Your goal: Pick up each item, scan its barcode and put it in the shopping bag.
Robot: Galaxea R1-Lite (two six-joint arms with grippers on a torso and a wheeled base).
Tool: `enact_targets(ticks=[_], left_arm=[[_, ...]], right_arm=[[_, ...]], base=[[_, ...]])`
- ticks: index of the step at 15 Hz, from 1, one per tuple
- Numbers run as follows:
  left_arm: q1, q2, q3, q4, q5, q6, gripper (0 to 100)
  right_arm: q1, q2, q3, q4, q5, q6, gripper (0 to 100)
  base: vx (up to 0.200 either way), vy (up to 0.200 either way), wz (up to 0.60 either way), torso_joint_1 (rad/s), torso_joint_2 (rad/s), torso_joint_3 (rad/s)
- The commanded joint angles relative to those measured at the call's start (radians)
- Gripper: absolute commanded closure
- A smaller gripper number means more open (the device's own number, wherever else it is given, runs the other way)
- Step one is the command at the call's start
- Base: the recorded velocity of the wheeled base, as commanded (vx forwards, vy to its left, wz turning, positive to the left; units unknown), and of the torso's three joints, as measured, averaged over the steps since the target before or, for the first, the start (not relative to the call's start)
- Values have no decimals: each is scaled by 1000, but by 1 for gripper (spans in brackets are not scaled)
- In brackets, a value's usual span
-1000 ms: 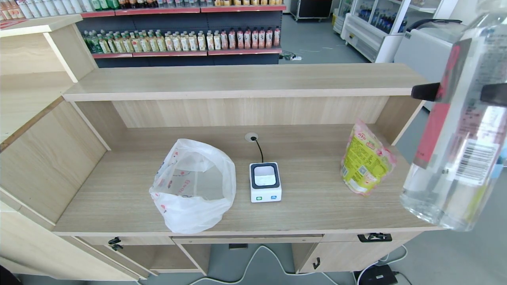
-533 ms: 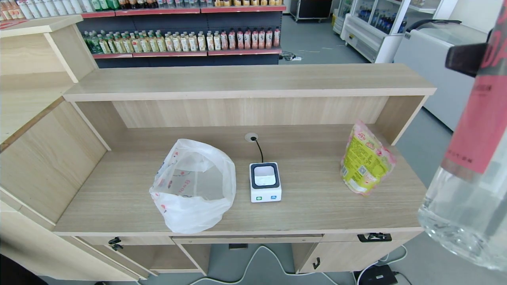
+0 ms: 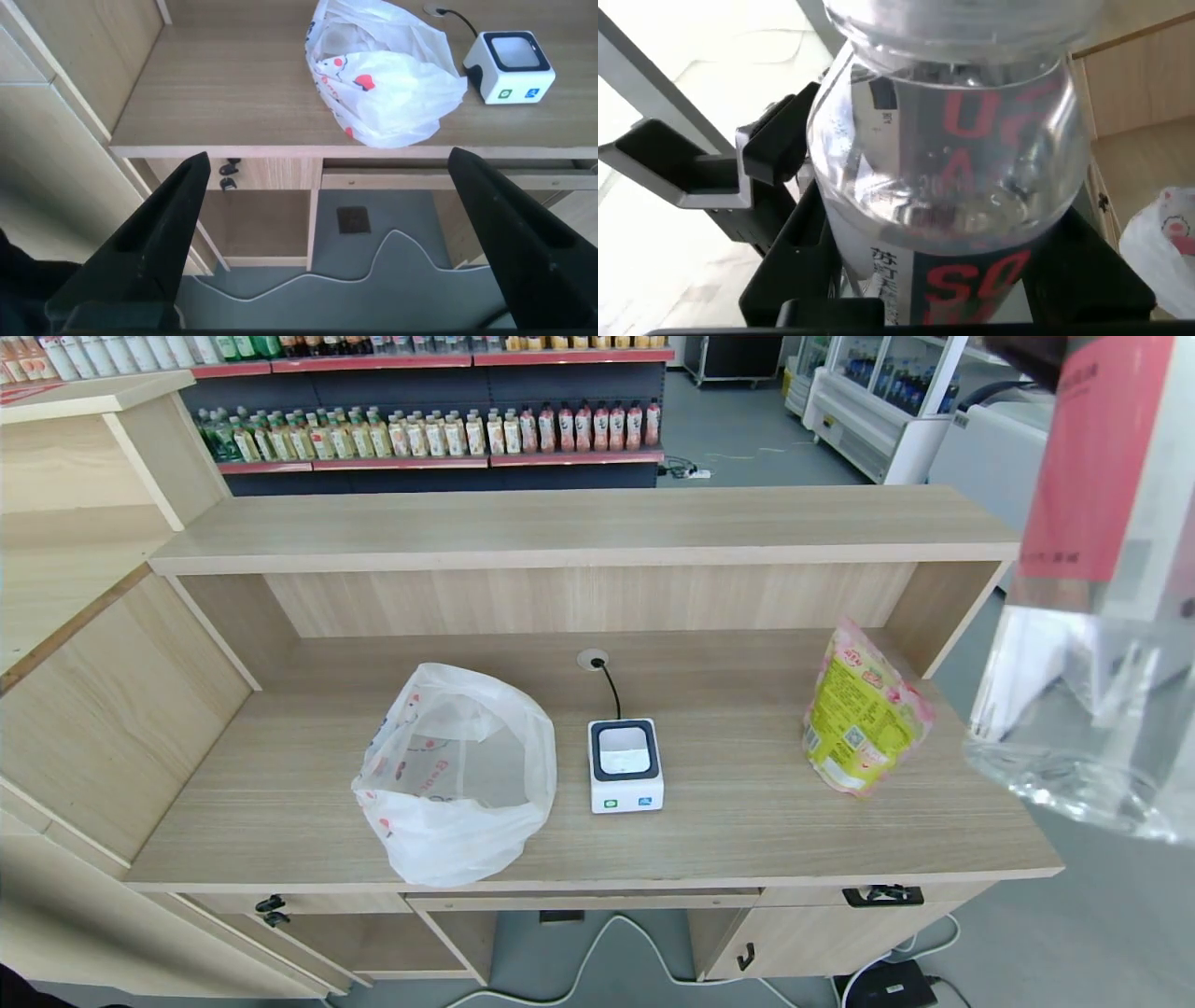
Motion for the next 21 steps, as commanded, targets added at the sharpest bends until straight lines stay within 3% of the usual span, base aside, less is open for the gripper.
enact_targets(ticks=[1,10,14,17,19,21], left_arm=[[0,0,0,0,1,0,0],[0,0,0,0,-1,0,0],[0,0,0,0,1,1,0],[0,0,0,0,1,0,0],[0,0,0,0,1,0,0],[0,0,0,0,-1,0,0]], right_arm=[[64,32,0,-3,-5,-2,100],[74,12,20,-4,-32,-20,100],[-79,-55,152,-6,-39,-175,100],[-271,-153,338,-6,-47,-410,100],[-366,-195,447,1,-269,-652,100],[-377,-215,502,-13,-435,-747,100]], base=[[0,0,0,0,0,0],[0,0,0,0,0,0],[0,0,0,0,0,0],[0,0,0,0,0,0],[0,0,0,0,0,0],[0,0,0,0,0,0]])
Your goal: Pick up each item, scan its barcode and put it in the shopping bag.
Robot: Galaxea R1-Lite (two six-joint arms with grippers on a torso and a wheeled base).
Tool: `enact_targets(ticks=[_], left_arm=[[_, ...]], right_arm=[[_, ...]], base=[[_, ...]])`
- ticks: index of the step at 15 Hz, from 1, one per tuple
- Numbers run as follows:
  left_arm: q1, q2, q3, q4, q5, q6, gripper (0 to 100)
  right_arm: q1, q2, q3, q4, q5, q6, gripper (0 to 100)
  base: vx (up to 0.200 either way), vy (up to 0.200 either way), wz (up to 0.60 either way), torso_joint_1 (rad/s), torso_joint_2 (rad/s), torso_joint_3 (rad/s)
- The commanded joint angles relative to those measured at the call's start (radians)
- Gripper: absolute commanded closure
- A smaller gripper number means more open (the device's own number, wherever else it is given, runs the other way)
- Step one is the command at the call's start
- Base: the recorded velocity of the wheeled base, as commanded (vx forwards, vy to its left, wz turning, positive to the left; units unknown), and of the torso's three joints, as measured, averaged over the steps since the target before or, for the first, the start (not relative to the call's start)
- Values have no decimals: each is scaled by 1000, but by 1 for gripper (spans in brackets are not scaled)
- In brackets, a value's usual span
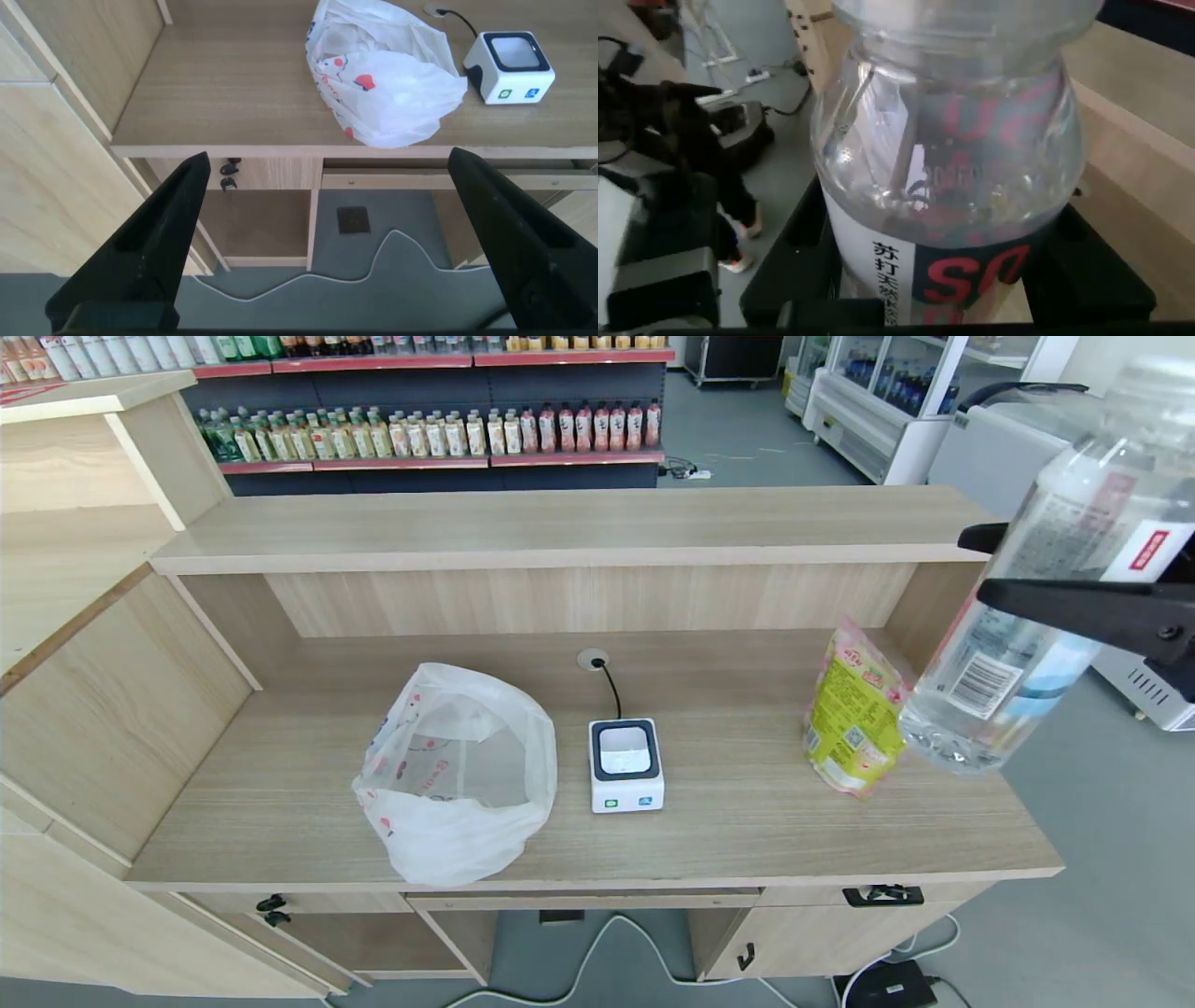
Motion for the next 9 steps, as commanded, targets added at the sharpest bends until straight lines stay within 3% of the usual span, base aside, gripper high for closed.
enact_targets(ticks=[1,3,5,6,9], left_arm=[[0,0,0,0,0,1,0],[0,0,0,0,0,0,0],[0,0,0,0,1,0,0],[0,0,0,0,1,0,0],[0,0,0,0,1,0,0]], right_arm=[[-39,-57,106,-13,-43,-81,100],[-36,-70,136,44,-39,-202,100],[-53,-78,69,260,-37,-380,100],[-113,-69,40,370,-39,-475,100],[-235,-32,69,399,-36,-607,100]], base=[[0,0,0,0,0,0],[0,0,0,0,0,0],[0,0,0,0,0,0],[0,0,0,0,0,0],[0,0,0,0,0,0]])
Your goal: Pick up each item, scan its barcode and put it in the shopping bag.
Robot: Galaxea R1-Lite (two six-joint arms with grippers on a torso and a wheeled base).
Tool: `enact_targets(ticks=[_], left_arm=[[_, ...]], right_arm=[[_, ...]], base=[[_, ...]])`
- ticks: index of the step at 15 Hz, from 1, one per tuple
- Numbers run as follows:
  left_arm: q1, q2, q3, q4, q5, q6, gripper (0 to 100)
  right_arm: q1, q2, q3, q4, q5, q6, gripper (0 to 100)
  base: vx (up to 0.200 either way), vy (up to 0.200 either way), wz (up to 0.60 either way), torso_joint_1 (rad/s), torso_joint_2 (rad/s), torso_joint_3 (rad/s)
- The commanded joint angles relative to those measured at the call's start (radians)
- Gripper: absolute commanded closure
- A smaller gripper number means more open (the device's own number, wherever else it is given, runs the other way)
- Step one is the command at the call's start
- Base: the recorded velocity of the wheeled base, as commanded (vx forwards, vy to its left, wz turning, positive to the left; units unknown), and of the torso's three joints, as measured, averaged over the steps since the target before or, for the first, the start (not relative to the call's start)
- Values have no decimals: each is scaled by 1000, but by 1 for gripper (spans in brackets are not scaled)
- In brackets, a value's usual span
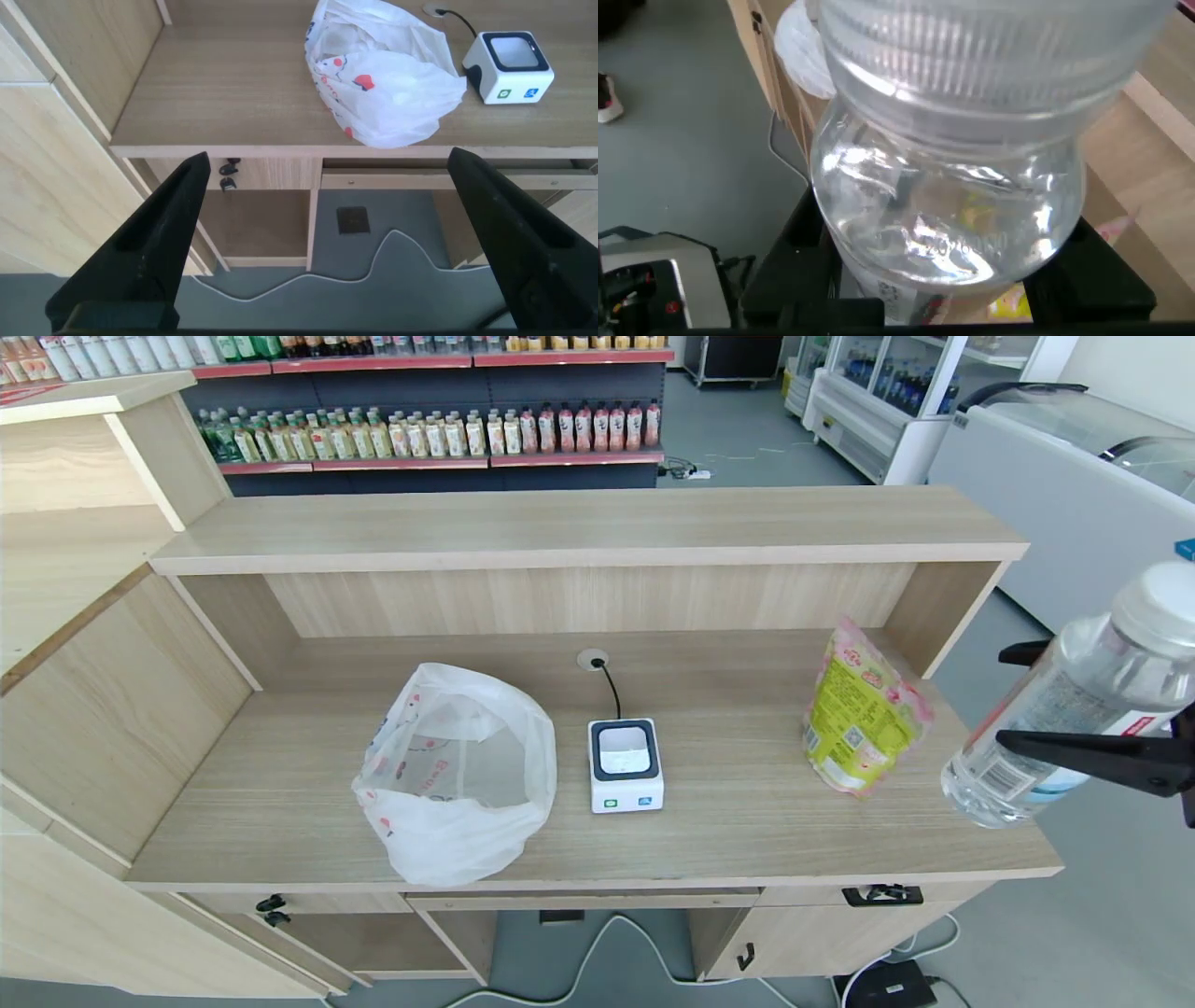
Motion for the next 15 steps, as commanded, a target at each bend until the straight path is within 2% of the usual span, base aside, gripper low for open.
enact_targets(ticks=[1,4,5,6,9,12,15], left_arm=[[0,0,0,0,-1,0,0],[0,0,0,0,-1,0,0],[0,0,0,0,1,0,0],[0,0,0,0,-1,0,0],[0,0,0,0,1,0,0],[0,0,0,0,1,0,0],[0,0,0,0,1,0,0]], right_arm=[[-77,19,24,10,0,-30,100],[-101,-21,55,10,-10,65,100],[-101,-38,67,9,-44,108,100],[-98,-55,100,-5,-156,154,100],[-46,-44,173,-177,-369,303,100],[-34,5,176,-261,-386,309,100],[-32,49,202,-416,-388,306,100]], base=[[0,0,0,0,0,0],[0,0,0,0,0,0],[0,0,0,0,0,0],[0,0,0,0,0,0],[0,0,0,0,0,0],[0,0,0,0,0,0],[0,0,0,0,0,0]])
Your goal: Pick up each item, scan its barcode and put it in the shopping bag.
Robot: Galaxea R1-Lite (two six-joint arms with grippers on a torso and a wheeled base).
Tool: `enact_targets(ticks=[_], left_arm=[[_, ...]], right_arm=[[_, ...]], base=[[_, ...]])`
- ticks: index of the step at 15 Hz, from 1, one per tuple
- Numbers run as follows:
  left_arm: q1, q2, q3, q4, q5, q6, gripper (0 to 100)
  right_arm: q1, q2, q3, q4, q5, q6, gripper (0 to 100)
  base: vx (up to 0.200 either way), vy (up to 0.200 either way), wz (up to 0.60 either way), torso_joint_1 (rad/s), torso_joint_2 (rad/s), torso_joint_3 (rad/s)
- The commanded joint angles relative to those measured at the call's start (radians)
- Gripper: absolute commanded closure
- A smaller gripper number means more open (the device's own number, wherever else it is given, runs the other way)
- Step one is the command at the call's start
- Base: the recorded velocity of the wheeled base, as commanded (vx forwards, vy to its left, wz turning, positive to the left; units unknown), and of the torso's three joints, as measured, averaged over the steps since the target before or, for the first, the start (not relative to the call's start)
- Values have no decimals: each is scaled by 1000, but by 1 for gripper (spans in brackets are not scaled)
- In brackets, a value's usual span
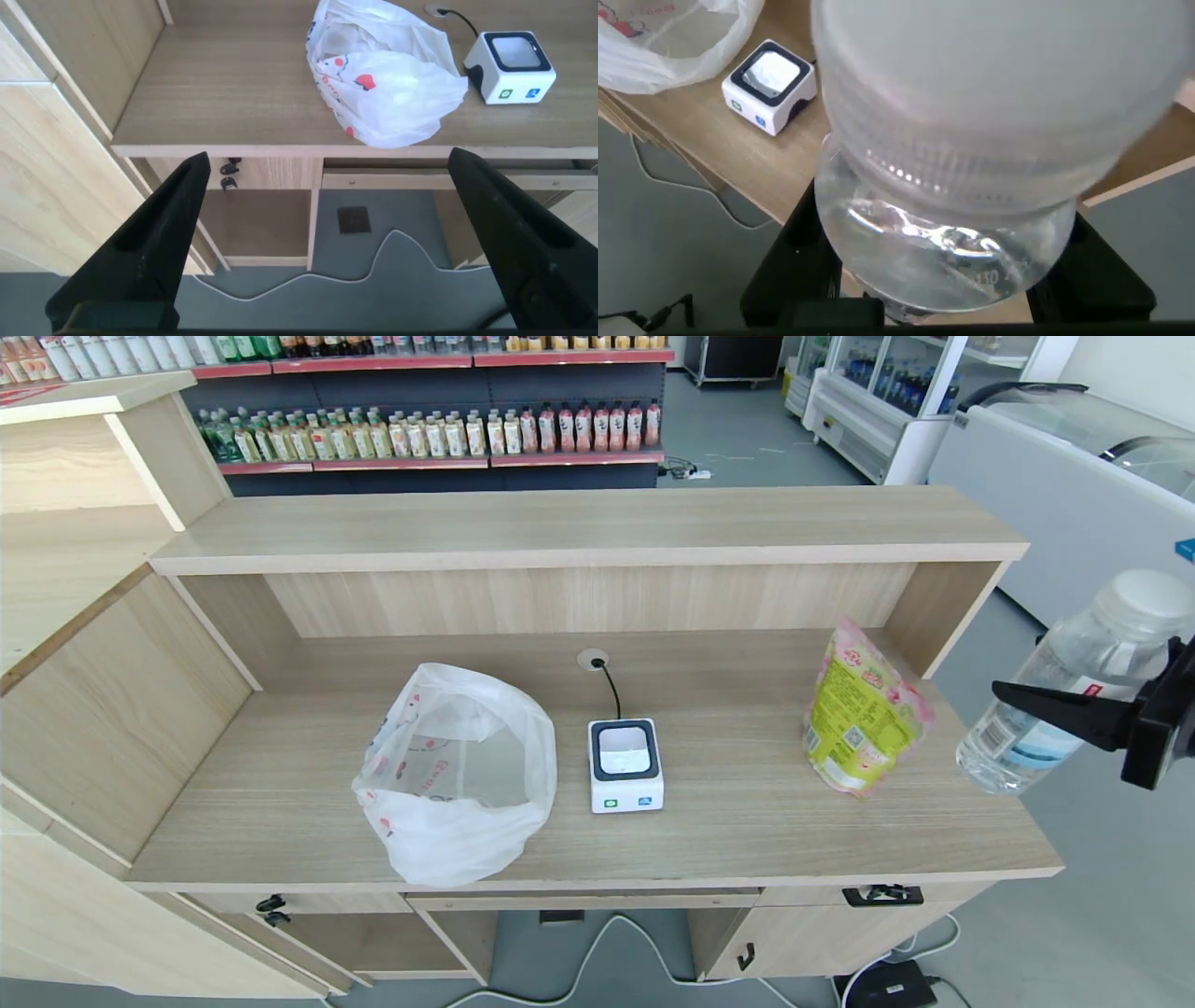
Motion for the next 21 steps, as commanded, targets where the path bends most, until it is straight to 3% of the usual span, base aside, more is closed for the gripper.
enact_targets(ticks=[1,5,11,14,17,21], left_arm=[[0,0,0,0,-1,-1,0],[0,0,0,0,1,-1,0],[0,0,0,0,1,1,0],[0,0,0,0,-1,-1,0],[0,0,0,0,-1,-1,0],[0,0,0,0,1,-1,0]], right_arm=[[2,34,9,-22,0,-1,100],[1,36,3,-27,-23,-7,100],[2,50,8,-54,-67,-145,100],[1,100,17,-111,-66,-213,100],[-7,195,29,-257,-67,-337,100],[-10,281,31,-378,-66,-403,100]], base=[[0,0,0,0,0,0],[0,0,0,0,0,0],[0,0,600,2,6,3],[0,0,600,-1,1,4],[0,0,0,0,0,0],[0,0,0,0,0,0]])
